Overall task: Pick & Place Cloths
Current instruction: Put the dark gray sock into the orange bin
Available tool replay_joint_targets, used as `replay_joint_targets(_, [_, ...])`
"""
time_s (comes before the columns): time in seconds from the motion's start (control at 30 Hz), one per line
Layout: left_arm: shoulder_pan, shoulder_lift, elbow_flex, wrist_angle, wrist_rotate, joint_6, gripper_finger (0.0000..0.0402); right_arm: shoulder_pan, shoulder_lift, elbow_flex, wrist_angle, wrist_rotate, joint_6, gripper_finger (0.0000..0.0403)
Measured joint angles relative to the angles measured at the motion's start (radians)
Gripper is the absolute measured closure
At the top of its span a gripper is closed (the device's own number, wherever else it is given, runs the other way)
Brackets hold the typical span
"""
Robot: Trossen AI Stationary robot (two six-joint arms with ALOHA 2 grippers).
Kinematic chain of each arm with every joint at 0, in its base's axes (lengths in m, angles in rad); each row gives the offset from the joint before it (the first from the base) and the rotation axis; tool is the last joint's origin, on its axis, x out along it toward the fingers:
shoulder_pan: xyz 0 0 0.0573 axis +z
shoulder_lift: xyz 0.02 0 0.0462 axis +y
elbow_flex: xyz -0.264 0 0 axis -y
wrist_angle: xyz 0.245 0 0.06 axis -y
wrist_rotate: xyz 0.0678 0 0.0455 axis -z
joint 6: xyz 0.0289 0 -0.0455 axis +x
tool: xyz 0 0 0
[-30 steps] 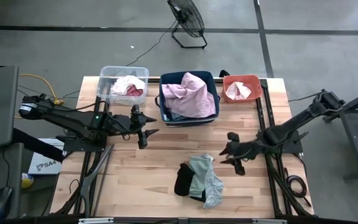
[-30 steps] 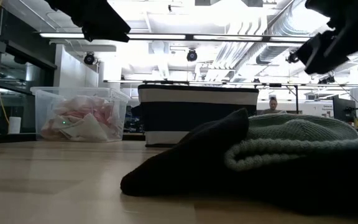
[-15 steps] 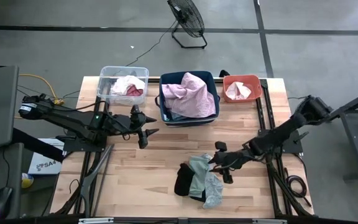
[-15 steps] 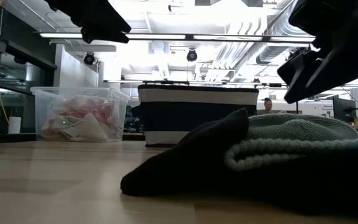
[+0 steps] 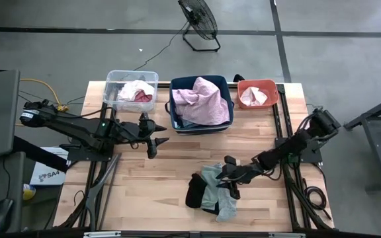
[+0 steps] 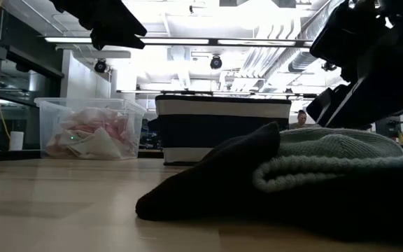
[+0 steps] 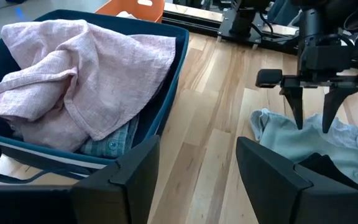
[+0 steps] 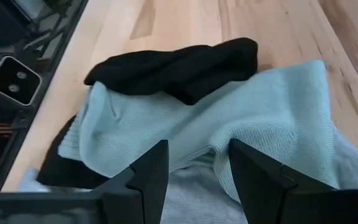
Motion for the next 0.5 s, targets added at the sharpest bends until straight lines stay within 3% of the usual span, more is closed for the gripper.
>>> replay_joint_targets(0.5, [0.0, 0.0, 0.0, 0.002, 0.0, -0.03, 0.0195, -0.007, 0.0, 0.0, -0.005, -0.005, -0.011, 0.0243])
